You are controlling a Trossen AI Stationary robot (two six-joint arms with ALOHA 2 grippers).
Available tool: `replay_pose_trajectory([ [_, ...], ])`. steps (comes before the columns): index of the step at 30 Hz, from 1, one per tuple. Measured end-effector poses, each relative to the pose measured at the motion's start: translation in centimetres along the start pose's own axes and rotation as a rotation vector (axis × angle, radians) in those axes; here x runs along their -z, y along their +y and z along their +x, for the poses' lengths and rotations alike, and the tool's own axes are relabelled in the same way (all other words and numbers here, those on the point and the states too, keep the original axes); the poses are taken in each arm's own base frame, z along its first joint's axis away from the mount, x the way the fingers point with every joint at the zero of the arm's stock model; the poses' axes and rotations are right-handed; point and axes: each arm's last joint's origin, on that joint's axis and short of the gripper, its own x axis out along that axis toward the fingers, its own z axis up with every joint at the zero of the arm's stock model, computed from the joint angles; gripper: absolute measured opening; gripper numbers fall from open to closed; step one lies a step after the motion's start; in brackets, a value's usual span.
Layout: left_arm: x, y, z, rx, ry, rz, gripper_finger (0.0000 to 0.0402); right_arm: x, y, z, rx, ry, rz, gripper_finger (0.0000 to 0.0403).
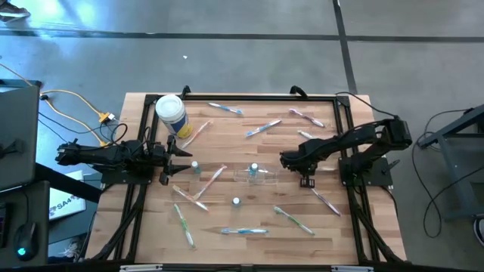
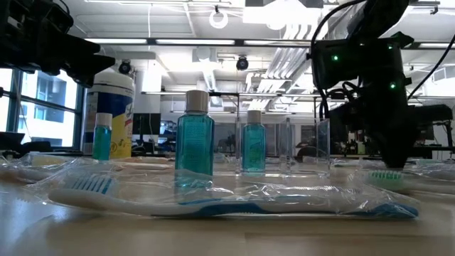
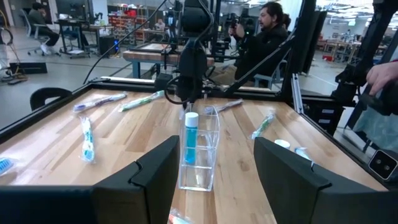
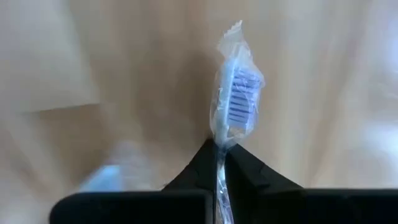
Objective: Pick & Place toothbrushing station
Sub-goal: Put the middle purple toothbrush into the transparent organizer
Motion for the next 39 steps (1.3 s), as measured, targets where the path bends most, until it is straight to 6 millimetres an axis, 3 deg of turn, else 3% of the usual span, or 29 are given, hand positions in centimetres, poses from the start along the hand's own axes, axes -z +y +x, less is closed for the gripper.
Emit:
replay_pose_trajectory([
  [13,-0.1,0.0,0.0,0.001,-0.010,-0.016,0.0207,2.4,-0.4,-6.2,0.119,-0.113,0.074,0.0005],
  [18,-0.6,-0.1,0.0,0.030,-0.055,-0.031,0.0207,3.1,-0.5,-9.0,0.135,-0.276,0.074,0.0005],
  [28,-2.4,-0.3,-0.3,0.030,-0.256,0.144,0.0207,4.5,-1.1,-13.2,0.087,-0.687,0.138,0.0004],
  [39,-2.3,-0.3,-0.3,0.028,-0.246,0.157,0.0207,3.6,0.4,-17.6,0.005,-1.246,0.022,0.0004],
])
